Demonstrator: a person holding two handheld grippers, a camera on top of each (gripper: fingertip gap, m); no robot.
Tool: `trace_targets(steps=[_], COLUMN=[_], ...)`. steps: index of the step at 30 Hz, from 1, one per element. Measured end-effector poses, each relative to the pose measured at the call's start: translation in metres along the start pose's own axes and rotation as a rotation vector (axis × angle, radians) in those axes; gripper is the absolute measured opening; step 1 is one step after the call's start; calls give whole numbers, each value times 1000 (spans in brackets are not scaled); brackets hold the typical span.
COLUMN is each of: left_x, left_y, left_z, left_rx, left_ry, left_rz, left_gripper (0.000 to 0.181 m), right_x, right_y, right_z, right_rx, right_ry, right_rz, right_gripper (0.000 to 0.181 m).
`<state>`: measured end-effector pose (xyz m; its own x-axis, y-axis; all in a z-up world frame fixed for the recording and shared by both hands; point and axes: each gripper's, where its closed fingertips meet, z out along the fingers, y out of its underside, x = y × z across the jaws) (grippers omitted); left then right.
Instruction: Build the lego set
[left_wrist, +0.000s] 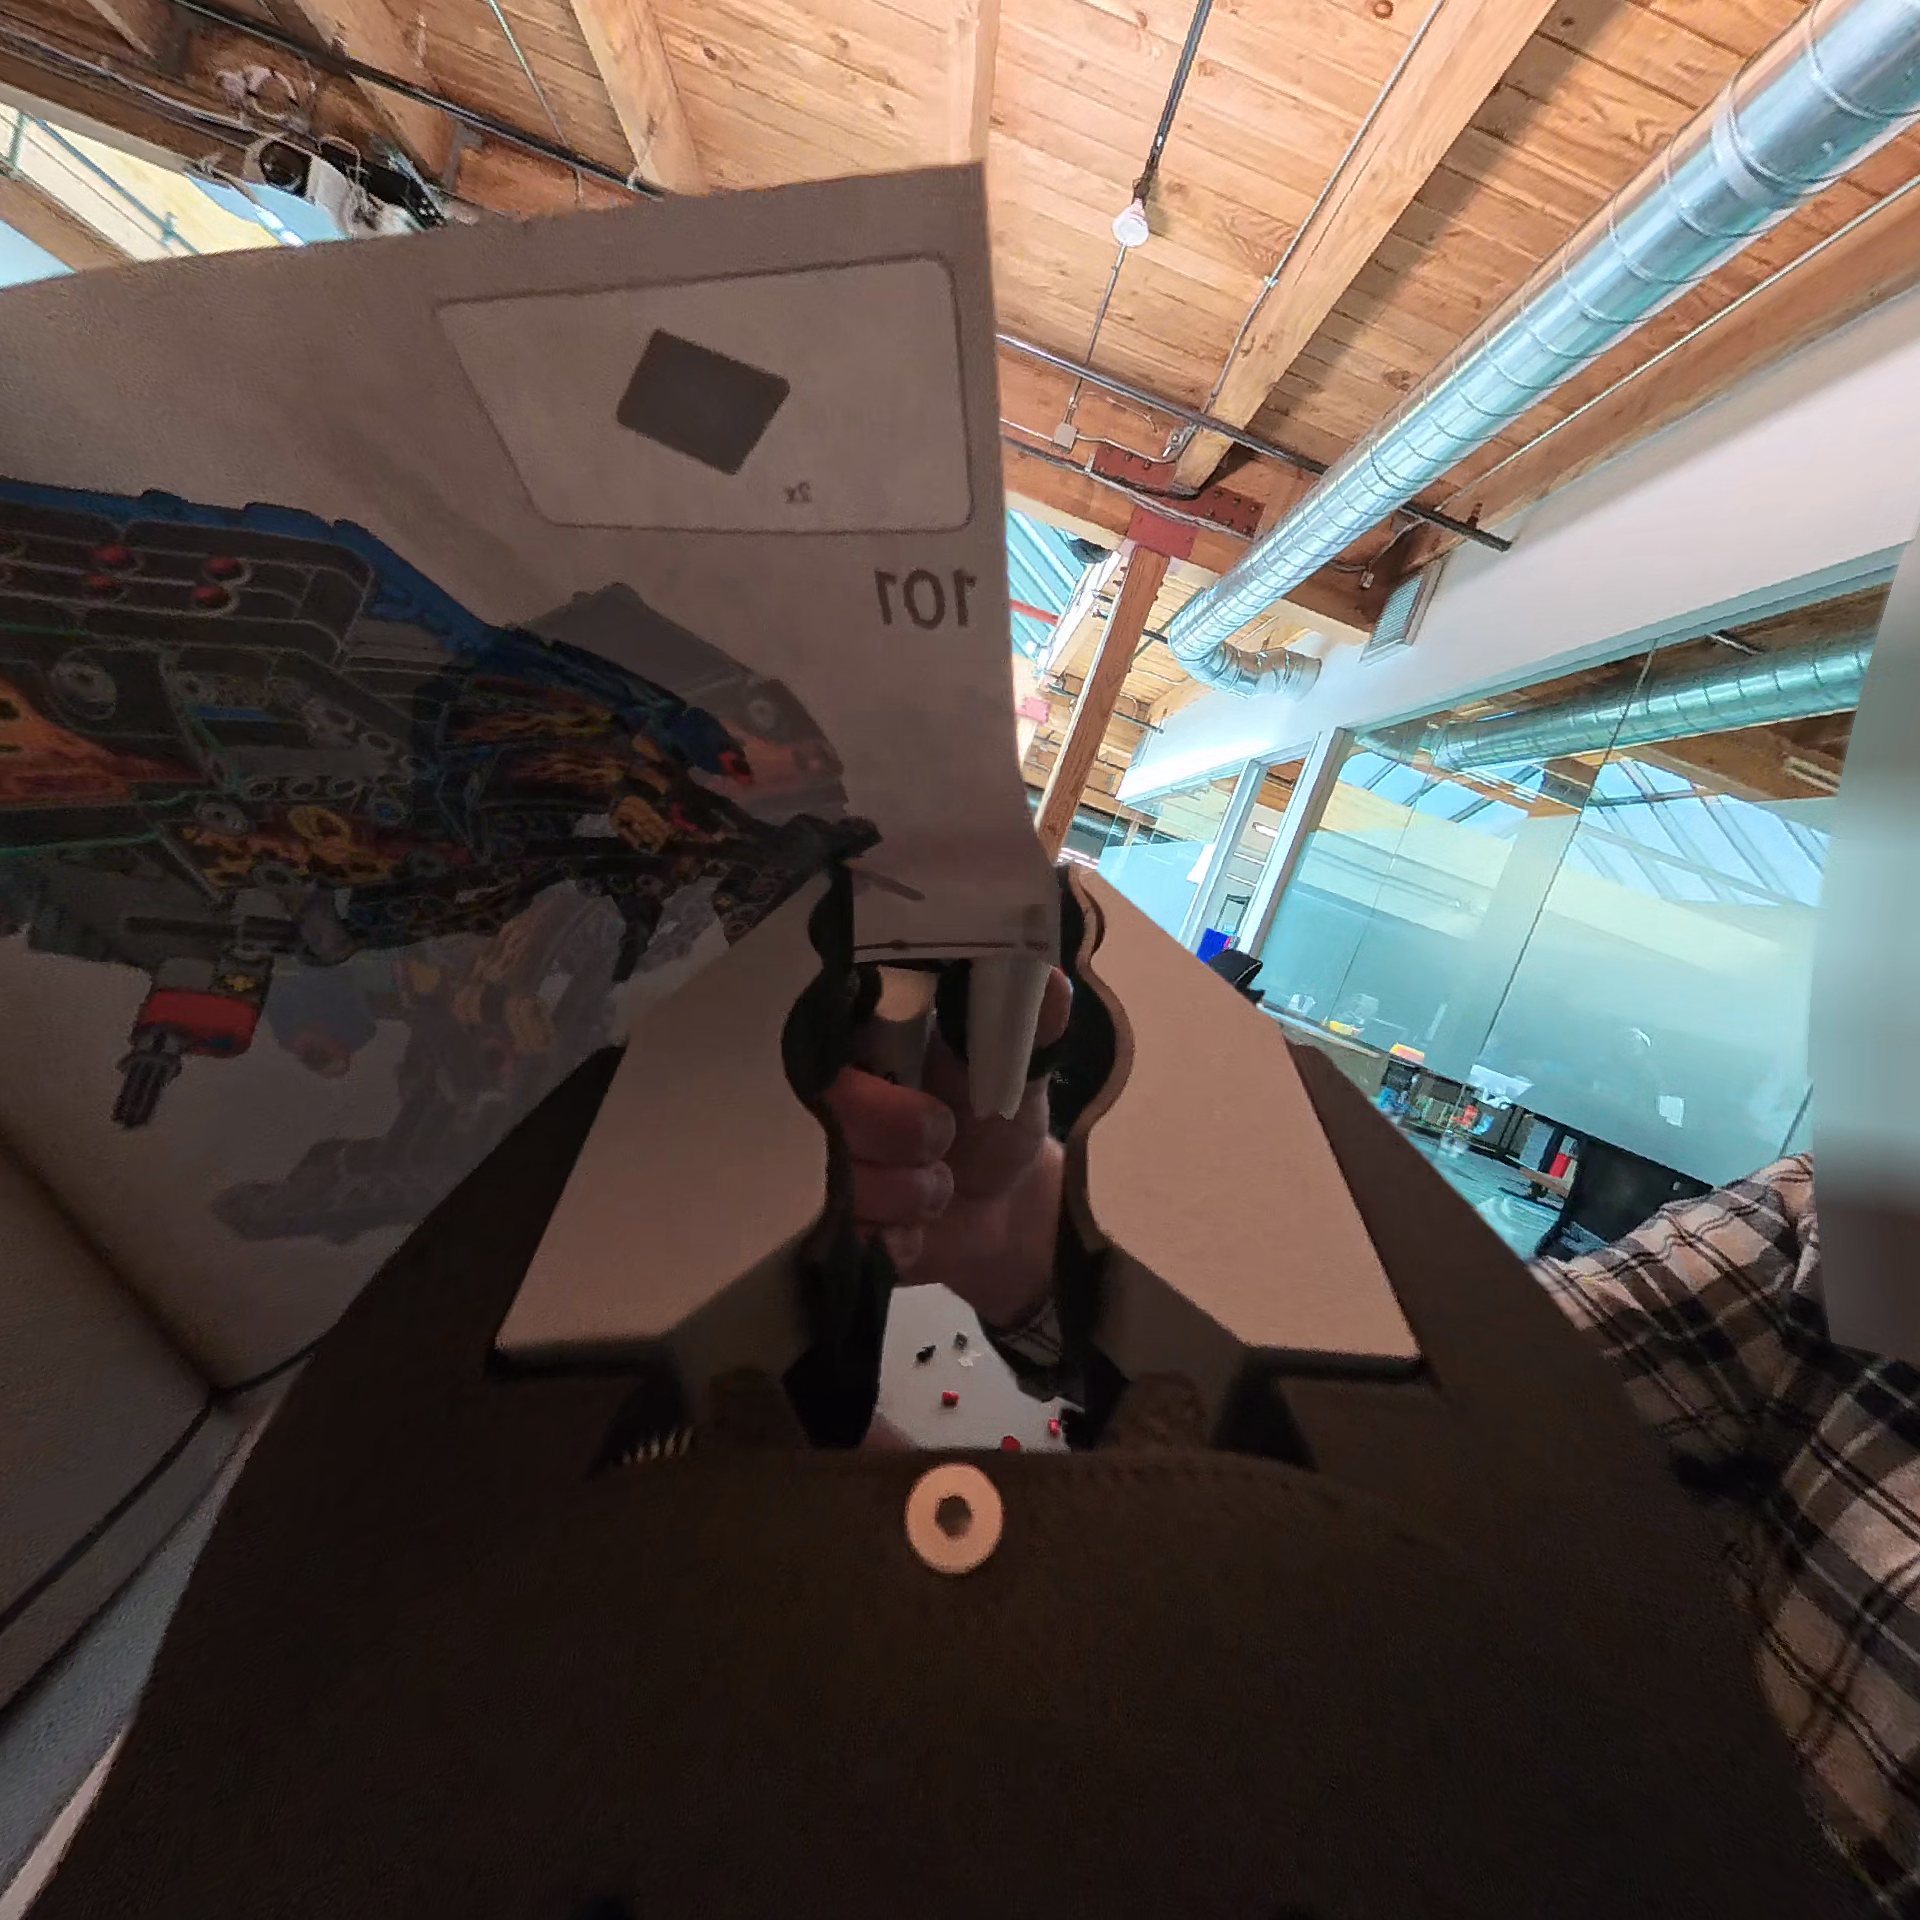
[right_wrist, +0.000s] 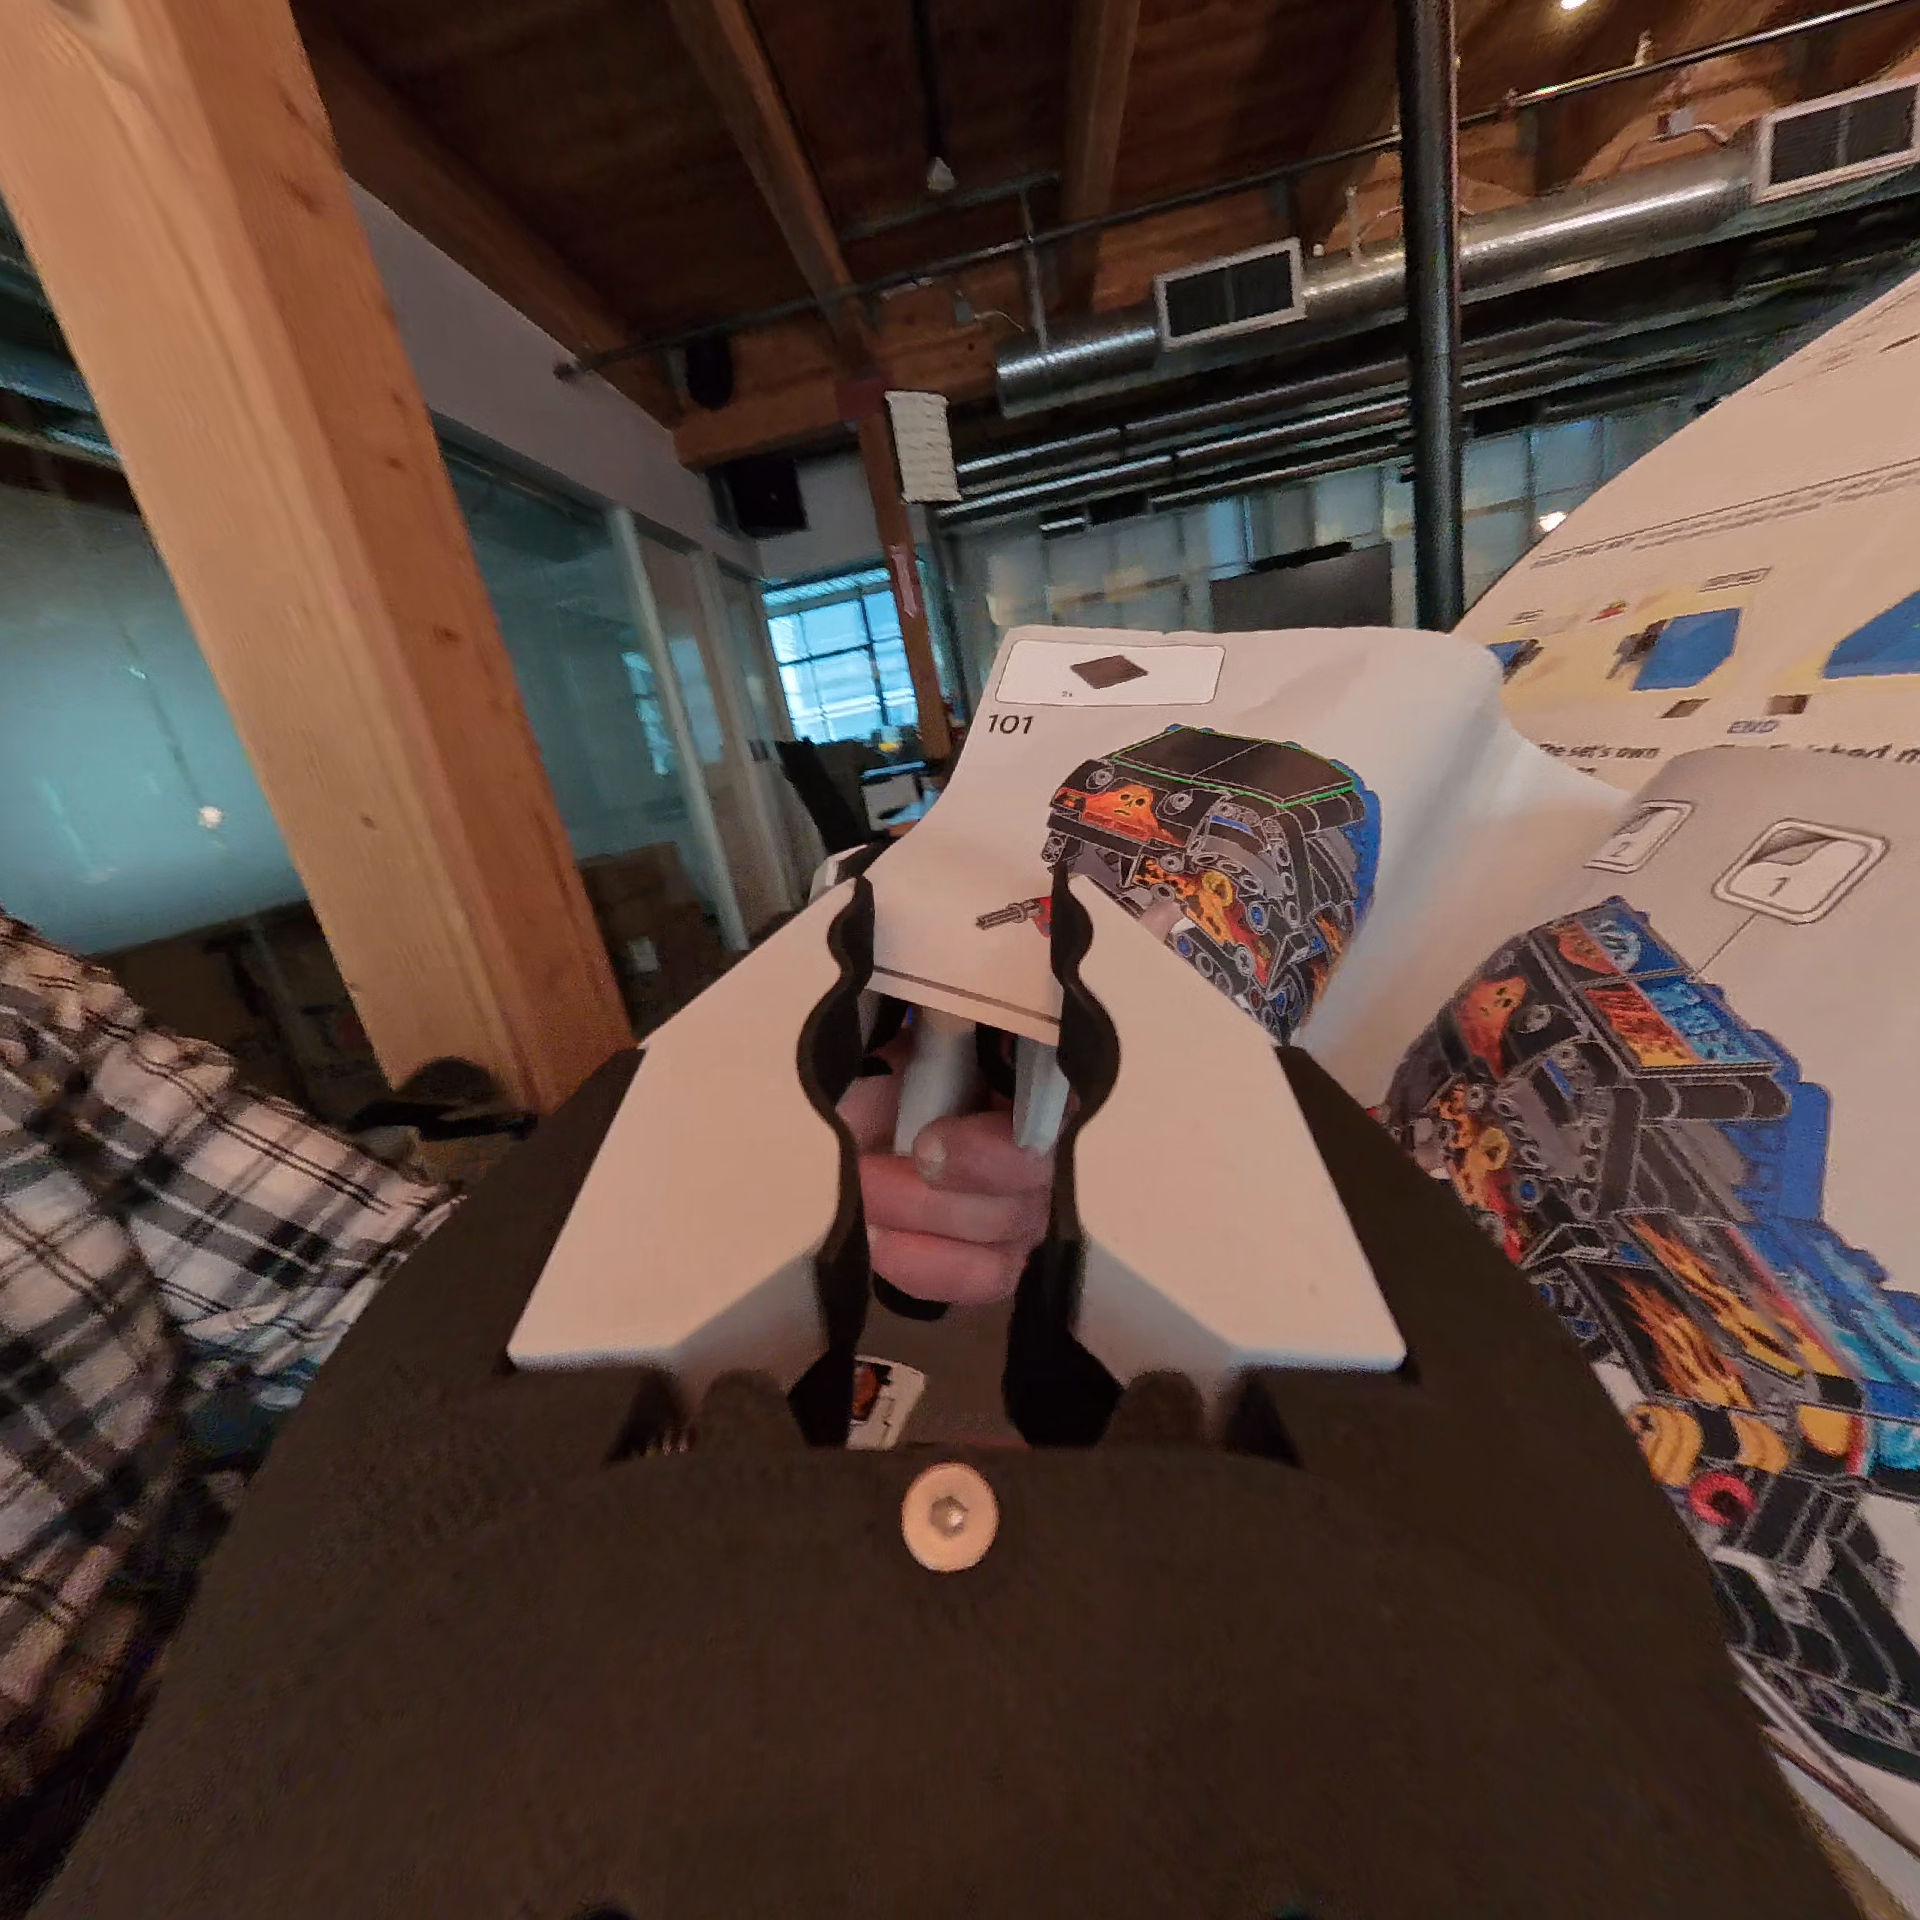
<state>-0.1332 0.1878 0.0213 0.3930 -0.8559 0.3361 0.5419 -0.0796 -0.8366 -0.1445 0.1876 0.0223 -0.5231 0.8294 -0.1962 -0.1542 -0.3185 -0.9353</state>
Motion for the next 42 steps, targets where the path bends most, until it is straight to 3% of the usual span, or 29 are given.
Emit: trace_targets(steps=[6,11,15,21,26,29,35,42], left_x=[0,-4,4,7,12,17,17,20], left_y=[2,4,-2,0,3,1,-1,-3], left_z=[1,0,-3,-4,0,0,-1,-4], left_rx=[-11,-18,4,-26,-71,-67,-35,-26], left_ry=[-8,-21,35,45,29,48,76,100], left_rz=[6,-8,-21,-14,30,26,3,-8], left_gripper=[21,20,34,36,34,28,6,0], right_x=[3,5,4,5,4,1,-4,-10], right_y=[1,5,6,15,15,12,14,12], right_z=[0,-1,-3,0,5,7,8,6], right_rx=[-54,-92,-116,-167,-212,-206,-190,-141], right_ry=[93,120,129,186,236,224,170,94], right_rz=[-144,-175,-193,-265,-351,-357,-306,-246], right_gripper=[9,15,35,32,18,8,13,6])
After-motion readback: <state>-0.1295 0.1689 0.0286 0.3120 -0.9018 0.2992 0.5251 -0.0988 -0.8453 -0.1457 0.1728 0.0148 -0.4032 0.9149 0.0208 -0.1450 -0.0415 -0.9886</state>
